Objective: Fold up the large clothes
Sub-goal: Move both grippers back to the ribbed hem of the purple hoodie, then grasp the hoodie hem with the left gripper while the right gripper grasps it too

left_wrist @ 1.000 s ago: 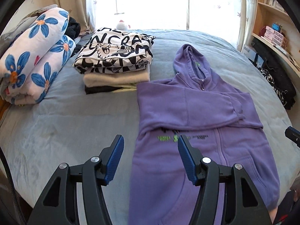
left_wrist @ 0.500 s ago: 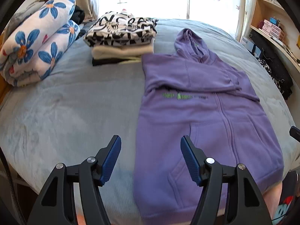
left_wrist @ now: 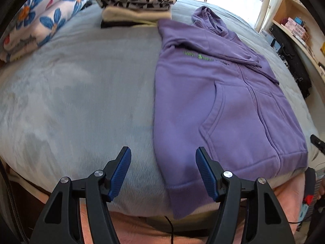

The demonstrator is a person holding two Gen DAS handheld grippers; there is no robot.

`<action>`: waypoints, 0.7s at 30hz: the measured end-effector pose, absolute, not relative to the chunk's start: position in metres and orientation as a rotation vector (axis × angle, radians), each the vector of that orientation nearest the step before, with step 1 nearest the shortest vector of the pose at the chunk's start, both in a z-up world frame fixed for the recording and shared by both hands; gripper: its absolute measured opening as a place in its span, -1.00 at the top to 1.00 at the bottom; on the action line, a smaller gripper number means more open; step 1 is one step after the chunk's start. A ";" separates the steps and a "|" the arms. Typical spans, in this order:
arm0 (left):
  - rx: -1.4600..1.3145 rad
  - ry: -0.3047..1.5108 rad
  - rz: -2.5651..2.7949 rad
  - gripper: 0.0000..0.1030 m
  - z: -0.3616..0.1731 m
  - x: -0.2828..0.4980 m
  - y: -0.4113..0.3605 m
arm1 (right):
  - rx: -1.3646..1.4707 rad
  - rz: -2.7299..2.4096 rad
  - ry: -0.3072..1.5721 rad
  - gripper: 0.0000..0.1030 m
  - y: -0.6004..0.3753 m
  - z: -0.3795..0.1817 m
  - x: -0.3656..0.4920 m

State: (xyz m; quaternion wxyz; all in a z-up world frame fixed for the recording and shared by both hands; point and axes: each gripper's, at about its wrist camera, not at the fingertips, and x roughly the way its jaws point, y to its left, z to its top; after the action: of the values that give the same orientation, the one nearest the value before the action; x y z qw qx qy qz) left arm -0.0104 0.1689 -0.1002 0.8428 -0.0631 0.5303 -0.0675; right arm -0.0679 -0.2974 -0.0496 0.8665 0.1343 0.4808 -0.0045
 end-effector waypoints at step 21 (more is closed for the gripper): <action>-0.315 1.156 -0.312 -0.33 -0.136 -0.012 0.163 | 0.412 0.006 1.077 0.05 -0.328 -0.103 -0.080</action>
State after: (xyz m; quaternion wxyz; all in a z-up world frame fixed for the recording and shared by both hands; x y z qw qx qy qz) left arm -0.0116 0.1628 -0.1364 0.8144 -0.1476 0.5417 -0.1464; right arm -0.0796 -0.3280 -0.1035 0.8383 0.1946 0.5093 0.0029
